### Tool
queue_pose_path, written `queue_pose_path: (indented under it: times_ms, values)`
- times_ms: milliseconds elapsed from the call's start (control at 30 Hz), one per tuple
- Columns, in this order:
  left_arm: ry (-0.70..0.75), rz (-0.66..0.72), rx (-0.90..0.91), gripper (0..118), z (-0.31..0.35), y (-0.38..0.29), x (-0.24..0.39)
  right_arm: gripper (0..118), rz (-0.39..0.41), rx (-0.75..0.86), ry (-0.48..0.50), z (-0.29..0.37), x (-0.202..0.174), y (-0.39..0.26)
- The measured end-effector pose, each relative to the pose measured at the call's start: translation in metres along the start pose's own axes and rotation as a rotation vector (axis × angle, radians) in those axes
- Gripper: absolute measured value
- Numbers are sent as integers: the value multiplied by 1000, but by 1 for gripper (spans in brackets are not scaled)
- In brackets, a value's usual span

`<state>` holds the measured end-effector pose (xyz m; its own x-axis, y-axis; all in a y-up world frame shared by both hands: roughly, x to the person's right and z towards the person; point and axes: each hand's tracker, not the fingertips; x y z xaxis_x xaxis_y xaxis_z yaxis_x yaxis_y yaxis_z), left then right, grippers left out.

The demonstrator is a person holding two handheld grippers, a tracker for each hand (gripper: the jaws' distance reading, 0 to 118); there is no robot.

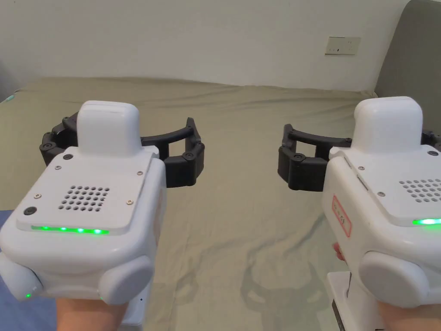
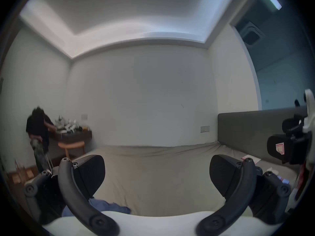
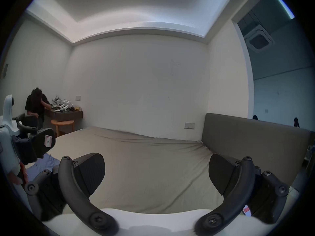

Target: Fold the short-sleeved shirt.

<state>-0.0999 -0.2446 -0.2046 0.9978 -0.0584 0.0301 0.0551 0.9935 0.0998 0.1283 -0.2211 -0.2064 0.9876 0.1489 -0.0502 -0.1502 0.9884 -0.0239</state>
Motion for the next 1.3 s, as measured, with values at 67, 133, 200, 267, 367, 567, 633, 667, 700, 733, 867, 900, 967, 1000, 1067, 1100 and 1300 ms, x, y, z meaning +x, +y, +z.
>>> queue_pose_path:
  times_ms: [67,133,200,267,367,567,633,667,700,733,867,900,967,1000,1067,1100,1300]
  values:
    - [18,-24,5,118,0,1,5,118,28,20,-5,1,-4,0]
    - [9,-45,-4,118,1,5,7,118,75,40,16,2,-6,-1]
    - [7,-65,-8,118,1,6,8,118,110,35,-6,3,-10,-1]
    - [10,-77,-1,118,2,9,8,118,112,45,-18,5,-11,-1]
    - [7,-79,7,118,4,11,8,118,92,16,-15,5,-10,2]
    - [-4,-74,-39,84,2,12,10,90,32,-38,30,2,-2,1]
    - [-9,-68,-37,18,2,12,9,6,43,-32,31,5,-4,0]
    - [-10,-66,-43,9,1,11,9,1,53,-20,8,5,-5,-1]
    - [-13,-65,-51,7,0,11,9,1,72,-11,-38,6,-5,-1]
    - [-24,-59,-56,4,1,11,7,1,59,0,-15,9,-6,-2]
    - [-40,-42,-79,0,1,10,4,1,57,-25,30,8,-6,1]
    - [-33,-43,-76,0,2,10,2,1,67,-23,28,7,-9,0]
    - [-25,-41,-80,0,3,11,-2,1,81,-21,32,4,-11,2]
    - [-16,-37,-81,0,4,12,-5,1,78,-18,43,3,-13,3]
    - [5,-38,-87,0,5,12,-12,1,72,-16,66,0,-18,4]
    - [21,-41,-88,0,6,13,-16,1,74,-12,76,-1,-22,4]
    - [136,-79,-85,0,21,22,-49,1,82,18,189,-11,-57,11]
